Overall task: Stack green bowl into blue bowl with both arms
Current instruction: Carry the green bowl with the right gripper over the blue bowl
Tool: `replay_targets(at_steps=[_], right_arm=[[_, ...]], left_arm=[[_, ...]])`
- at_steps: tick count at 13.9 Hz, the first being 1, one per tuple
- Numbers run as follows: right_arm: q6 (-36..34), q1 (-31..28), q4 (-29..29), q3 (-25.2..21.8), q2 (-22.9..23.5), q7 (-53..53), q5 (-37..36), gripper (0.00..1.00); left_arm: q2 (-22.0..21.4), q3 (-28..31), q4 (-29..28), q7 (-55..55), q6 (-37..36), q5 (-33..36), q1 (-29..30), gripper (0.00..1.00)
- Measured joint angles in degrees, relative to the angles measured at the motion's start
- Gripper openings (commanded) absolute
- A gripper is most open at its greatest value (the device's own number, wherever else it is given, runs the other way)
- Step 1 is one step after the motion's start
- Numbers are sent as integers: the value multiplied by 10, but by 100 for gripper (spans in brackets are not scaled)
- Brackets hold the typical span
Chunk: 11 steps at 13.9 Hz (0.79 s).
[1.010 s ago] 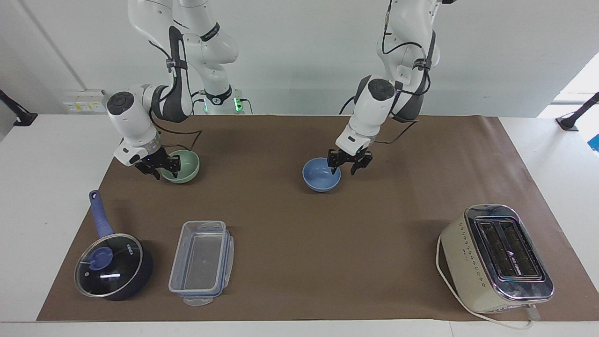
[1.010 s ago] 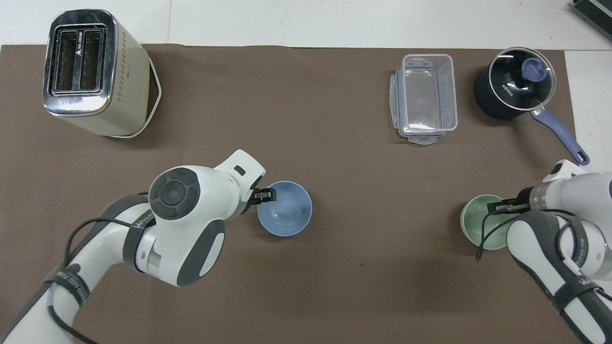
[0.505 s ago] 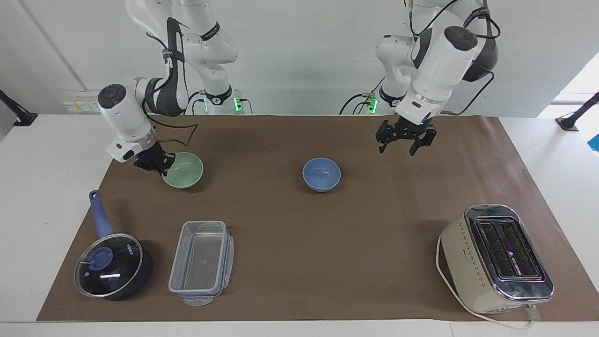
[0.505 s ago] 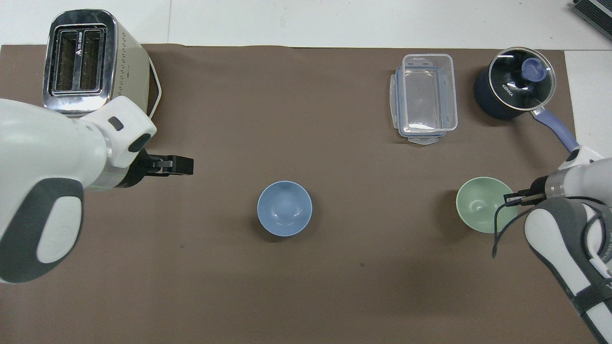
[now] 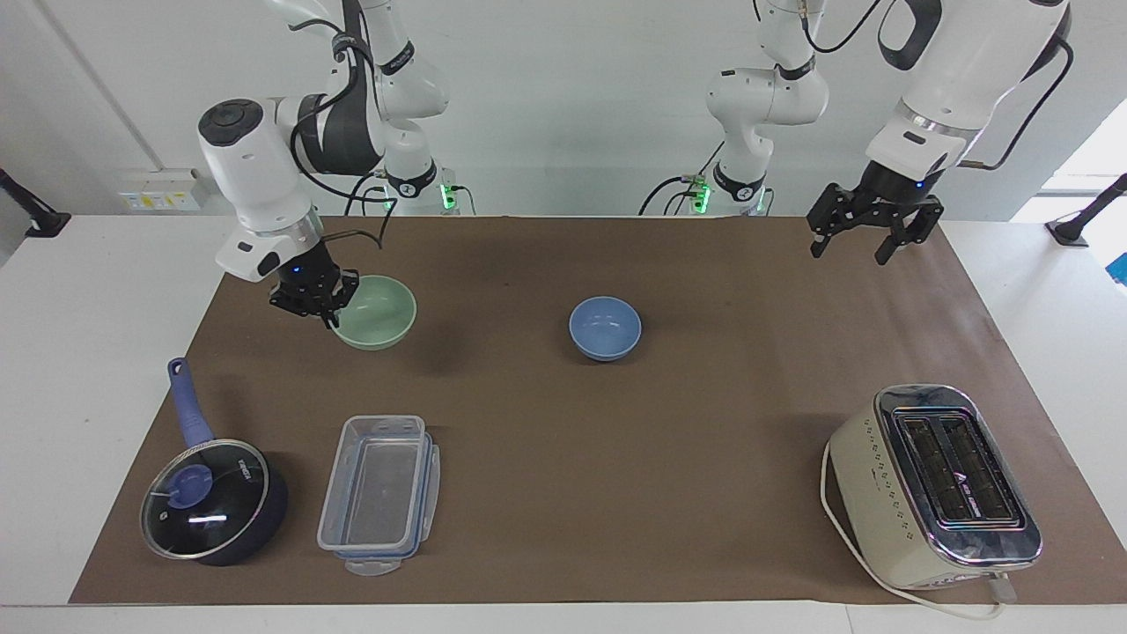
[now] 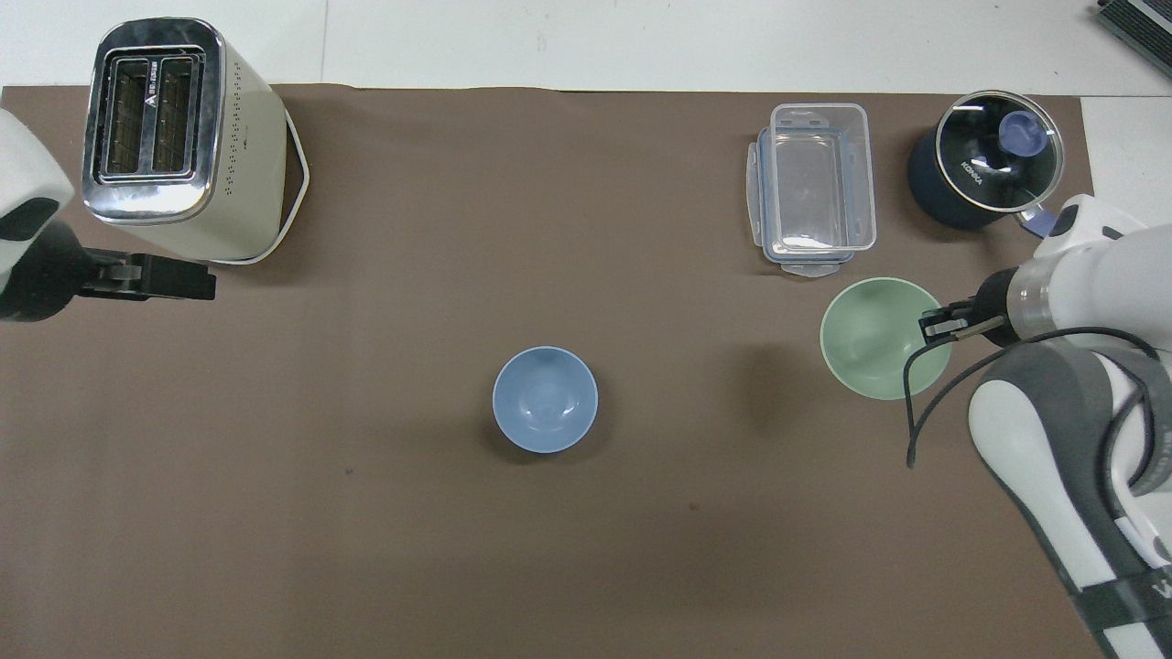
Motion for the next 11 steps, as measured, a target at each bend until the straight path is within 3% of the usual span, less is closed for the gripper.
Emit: replay_targets(at_steps=[6,11], right_arm=[[3,138,5,7,5,175,28,0],[70,240,4,8,46,299,33,0]], left_arm=[[32,0,57,7,-35,11,13,100],[42,-1,66,16,-42,11,16,100]])
